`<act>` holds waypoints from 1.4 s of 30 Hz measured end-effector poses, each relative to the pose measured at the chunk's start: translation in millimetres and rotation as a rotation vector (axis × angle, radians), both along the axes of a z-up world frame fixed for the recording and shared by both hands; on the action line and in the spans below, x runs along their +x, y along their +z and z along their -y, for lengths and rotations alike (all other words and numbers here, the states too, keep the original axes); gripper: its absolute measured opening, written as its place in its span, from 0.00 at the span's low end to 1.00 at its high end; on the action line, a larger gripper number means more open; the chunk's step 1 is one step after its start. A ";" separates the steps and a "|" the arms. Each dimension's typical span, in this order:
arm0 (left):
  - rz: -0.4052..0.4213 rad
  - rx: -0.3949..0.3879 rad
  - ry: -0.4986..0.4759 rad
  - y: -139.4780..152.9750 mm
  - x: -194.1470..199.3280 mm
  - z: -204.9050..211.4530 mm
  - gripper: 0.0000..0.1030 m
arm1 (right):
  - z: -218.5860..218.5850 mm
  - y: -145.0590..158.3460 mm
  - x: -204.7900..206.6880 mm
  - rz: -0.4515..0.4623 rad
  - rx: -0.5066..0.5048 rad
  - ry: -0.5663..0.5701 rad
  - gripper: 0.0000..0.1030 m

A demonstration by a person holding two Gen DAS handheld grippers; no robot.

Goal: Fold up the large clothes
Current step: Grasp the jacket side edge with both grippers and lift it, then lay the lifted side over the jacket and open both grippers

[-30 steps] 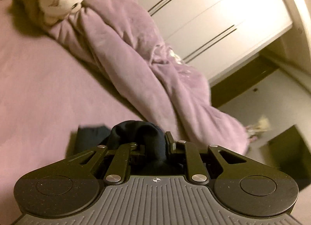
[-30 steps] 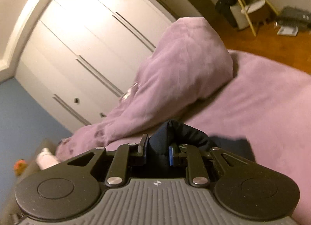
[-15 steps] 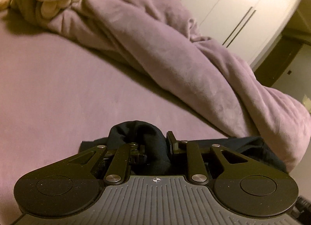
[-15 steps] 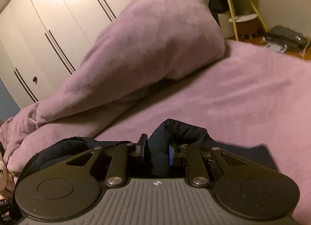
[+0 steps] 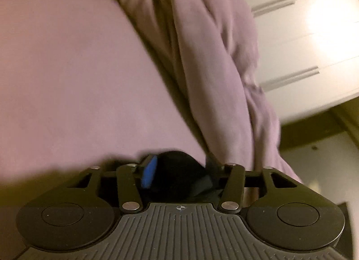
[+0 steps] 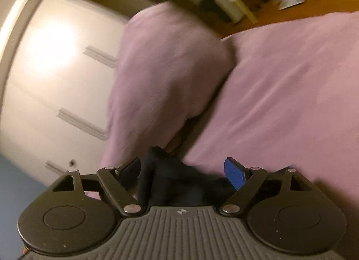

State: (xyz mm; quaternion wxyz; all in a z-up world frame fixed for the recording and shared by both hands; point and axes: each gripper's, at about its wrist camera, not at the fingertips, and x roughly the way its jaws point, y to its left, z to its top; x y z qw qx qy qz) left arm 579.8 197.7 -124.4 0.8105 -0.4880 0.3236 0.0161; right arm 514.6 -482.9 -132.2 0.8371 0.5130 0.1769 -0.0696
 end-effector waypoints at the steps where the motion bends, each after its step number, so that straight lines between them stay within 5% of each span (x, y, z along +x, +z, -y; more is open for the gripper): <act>1: -0.011 0.085 0.033 7.0 -4.8 -2.5 0.78 | -0.2 4.4 -1.7 -0.019 -0.037 0.013 0.80; 3: 0.010 0.230 0.061 19.8 -17.4 1.9 0.80 | -19.4 27.3 -5.8 -0.065 -0.310 0.049 0.80; 6: 0.084 0.458 -0.081 41.8 -32.8 51.9 0.79 | -71.6 55.4 -15.3 0.000 -0.603 0.110 0.73; 8: 0.161 0.605 -0.166 50.1 -46.8 101.0 0.84 | -112.1 65.0 -20.3 0.084 -0.664 0.167 0.65; 11: 0.225 0.713 -0.216 44.7 -51.7 157.5 0.86 | -177.3 60.8 -11.1 0.112 -0.710 0.337 0.51; 14: 0.214 0.765 -0.269 29.1 -34.5 198.1 0.86 | -237.7 40.1 2.6 0.062 -0.784 0.491 0.44; 18: 0.161 1.026 -0.288 3.2 -9.8 228.2 0.87 | -247.7 1.8 23.9 -0.073 -0.936 0.487 0.37; 20: 0.112 1.021 -0.274 -10.2 3.3 219.0 0.89 | -216.7 -3.2 37.3 -0.111 -0.870 0.428 0.31; 23: 0.122 0.887 -0.265 -15.3 9.9 192.0 0.91 | -173.8 -1.1 43.9 -0.118 -0.846 0.372 0.31; 29: 0.133 0.844 -0.279 -15.7 18.2 179.6 0.91 | -104.1 -10.1 32.2 -0.112 -0.687 0.224 0.31; 37: 0.136 0.769 -0.266 -24.6 25.4 165.4 0.91 | -96.3 -21.7 36.9 -0.076 -0.607 0.211 0.31; 42: 0.127 0.793 -0.266 -18.3 9.7 161.8 0.90 | -116.4 -11.7 33.1 -0.115 -0.726 0.200 0.39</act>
